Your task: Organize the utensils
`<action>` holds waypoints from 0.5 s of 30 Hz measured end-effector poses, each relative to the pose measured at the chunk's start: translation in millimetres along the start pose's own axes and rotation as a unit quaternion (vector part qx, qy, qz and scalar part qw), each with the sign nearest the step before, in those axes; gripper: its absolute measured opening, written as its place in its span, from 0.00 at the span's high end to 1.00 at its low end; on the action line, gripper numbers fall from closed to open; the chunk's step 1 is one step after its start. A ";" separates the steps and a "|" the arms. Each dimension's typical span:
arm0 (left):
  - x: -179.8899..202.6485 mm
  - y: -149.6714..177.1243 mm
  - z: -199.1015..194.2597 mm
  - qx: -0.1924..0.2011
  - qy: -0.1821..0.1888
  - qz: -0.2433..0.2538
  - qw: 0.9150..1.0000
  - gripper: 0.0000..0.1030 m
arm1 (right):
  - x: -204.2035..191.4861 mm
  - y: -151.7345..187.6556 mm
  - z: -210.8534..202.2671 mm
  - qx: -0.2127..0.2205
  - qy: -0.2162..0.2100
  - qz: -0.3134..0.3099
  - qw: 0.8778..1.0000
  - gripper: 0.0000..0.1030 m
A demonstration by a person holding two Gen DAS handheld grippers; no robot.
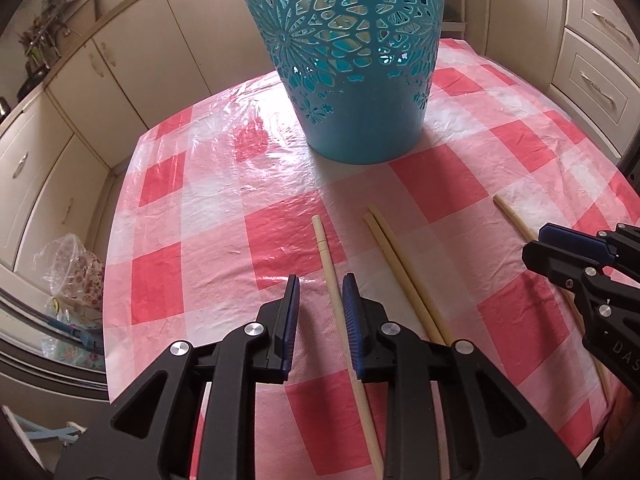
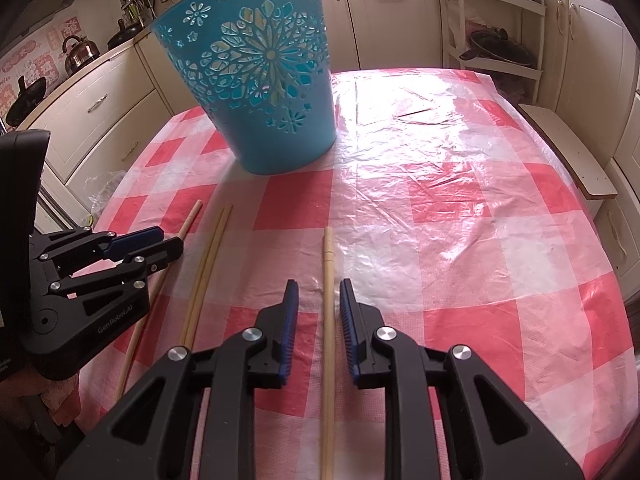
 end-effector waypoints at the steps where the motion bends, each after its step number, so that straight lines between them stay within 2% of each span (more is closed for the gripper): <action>1: 0.3 -0.3 -0.1 0.001 -0.002 0.000 1.000 0.80 | -0.2 -0.1 0.1 -0.001 0.002 -0.004 1.000 0.79; 8: 1.8 0.4 -0.7 0.009 -0.008 0.002 1.000 0.81 | 1.7 -0.5 1.0 -0.009 0.010 -0.014 1.000 0.79; 11: 6.7 2.1 -0.8 0.006 0.007 0.006 1.000 0.93 | 6.0 -0.6 0.7 -0.010 0.012 -0.007 1.000 0.79; 15: 8.3 2.5 -1.4 0.006 0.009 0.006 1.000 0.95 | 6.9 -0.8 0.9 -0.010 0.017 -0.012 1.000 0.79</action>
Point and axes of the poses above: each gripper's, at about its wrist camera, not at the fingertips, and z roughly the way its jaws point, x to its right, y to its underside, the point moved 10 cm from there along z, roughly the way its jaws point, and after that the axes turned 15 degrees about -z, right-handed, at the moved point
